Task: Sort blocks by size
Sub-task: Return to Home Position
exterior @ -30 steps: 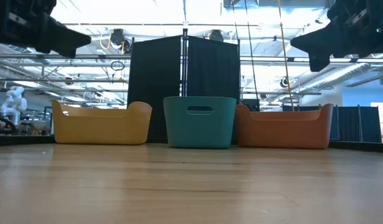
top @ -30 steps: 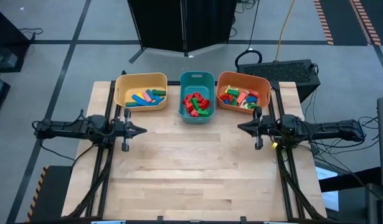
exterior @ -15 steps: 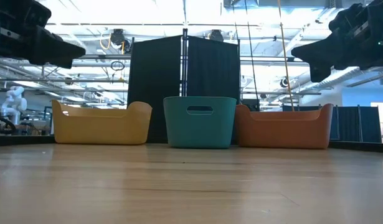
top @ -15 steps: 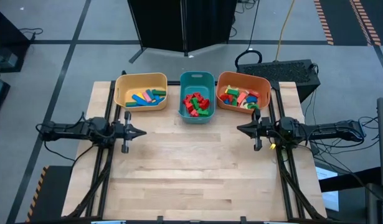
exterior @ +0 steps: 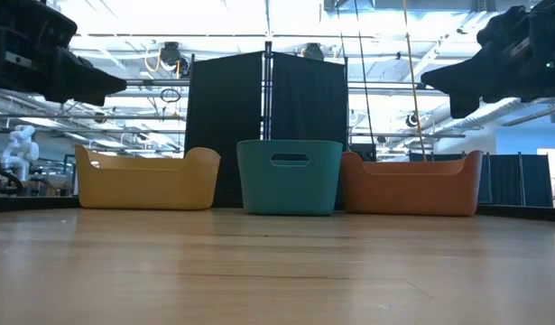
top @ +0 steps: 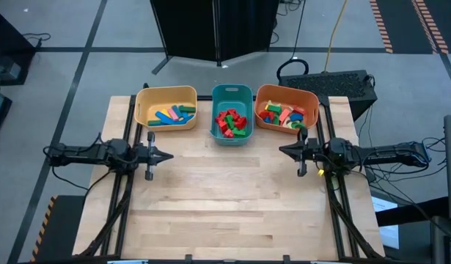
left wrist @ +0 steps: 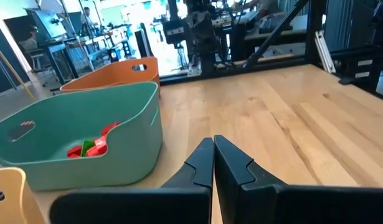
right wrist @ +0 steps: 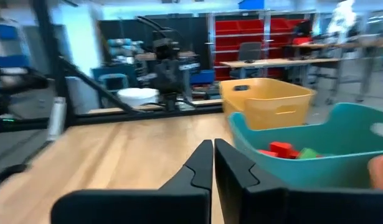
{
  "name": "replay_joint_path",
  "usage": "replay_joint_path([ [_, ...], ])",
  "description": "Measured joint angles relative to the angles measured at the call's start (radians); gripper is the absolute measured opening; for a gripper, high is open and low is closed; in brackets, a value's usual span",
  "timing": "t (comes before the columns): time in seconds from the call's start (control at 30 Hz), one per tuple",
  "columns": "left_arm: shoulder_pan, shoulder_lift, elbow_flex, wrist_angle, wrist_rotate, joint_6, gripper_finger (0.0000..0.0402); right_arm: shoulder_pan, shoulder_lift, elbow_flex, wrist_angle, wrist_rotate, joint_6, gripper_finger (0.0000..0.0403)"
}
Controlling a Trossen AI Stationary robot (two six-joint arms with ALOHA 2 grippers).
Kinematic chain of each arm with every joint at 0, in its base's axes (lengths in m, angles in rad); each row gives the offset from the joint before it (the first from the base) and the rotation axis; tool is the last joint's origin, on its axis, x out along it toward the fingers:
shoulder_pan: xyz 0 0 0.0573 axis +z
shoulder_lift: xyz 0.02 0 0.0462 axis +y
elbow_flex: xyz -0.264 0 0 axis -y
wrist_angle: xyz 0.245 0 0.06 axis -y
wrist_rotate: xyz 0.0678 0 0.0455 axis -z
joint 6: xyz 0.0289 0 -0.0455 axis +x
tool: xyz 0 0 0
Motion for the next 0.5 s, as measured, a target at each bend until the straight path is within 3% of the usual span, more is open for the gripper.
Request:
replay_joint_path([
  [0.1,0.000,0.000,0.013,-0.051,-0.005,0.000,0.0001,-0.001,-0.002,0.000,-0.001,0.035,-0.033,0.0000],
  [0.23,0.000,0.000,0.019,-0.073,-0.006,-0.018,0.0001,0.000,-0.049,0.000,-0.008,0.006,-0.047,0.0000],
  [0.5,0.000,0.000,0.019,-0.044,0.016,-0.015,0.0001,0.000,-0.241,0.000,-0.174,-0.020,-0.035,0.0000],
])
